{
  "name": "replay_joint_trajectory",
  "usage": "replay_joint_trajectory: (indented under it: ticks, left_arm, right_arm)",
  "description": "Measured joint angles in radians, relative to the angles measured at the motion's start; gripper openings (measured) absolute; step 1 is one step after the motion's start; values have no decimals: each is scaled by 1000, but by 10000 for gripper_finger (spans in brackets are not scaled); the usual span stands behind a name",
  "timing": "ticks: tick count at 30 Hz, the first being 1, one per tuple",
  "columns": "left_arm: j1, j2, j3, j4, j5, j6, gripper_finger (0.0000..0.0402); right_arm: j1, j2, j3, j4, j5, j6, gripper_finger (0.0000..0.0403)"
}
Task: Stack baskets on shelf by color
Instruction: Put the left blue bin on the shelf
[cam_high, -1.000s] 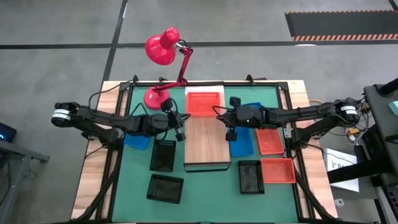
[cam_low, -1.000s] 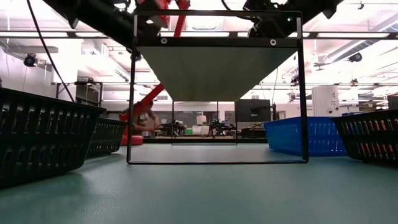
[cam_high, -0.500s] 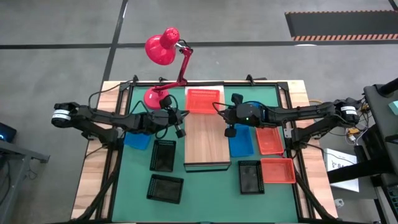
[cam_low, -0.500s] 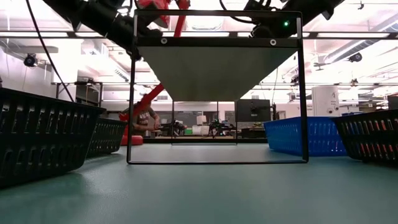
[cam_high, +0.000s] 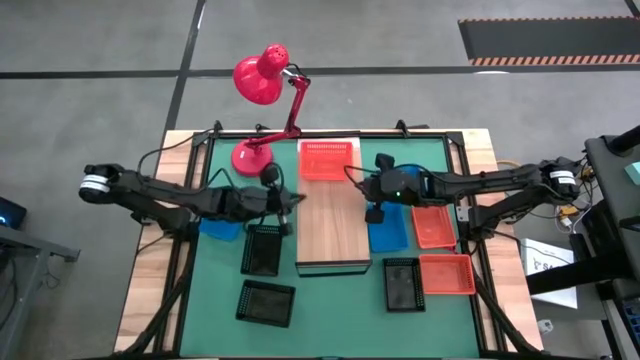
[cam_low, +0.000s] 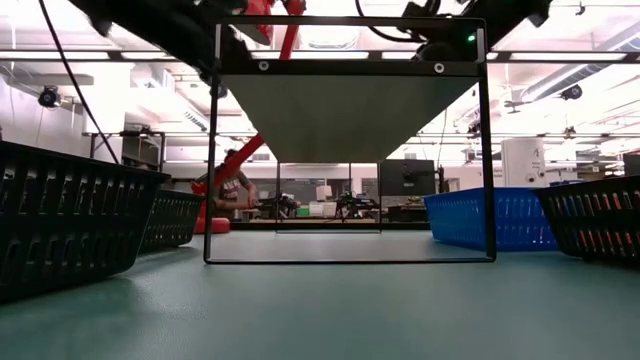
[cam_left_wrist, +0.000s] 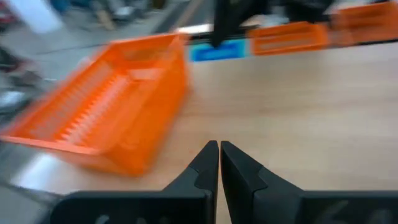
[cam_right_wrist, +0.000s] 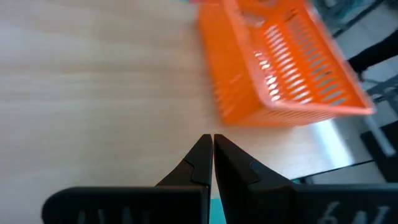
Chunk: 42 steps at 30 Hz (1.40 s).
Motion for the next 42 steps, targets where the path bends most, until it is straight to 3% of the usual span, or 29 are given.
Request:
replay_joint_trajectory:
  ticks: [10,16,20,23,33,42]
  left_arm:
    - [-216,-156,9,-441,16,-520,1]
    - [-225,-217,9,-792,35,-966,1]
    - [-225,-221,31,-1170,79,-1289,1]
    - [-224,-214,33,-1295,108,-1442,1]
    - [-224,-179,18,-1281,133,-1454,1]
    - [-224,-179,11,-1175,134,-1257,1]
  right_arm:
    - [115,-13,0,-36,-3,16,9]
    - [149,-14,0,-36,0,22,9]
    - [162,-14,0,-36,-2,13,9]
    - [162,-14,0,-32,-2,16,9]
    - [162,-13,0,-29,-2,23,9]
    - [161,-13,-5,-29,-3,41,9]
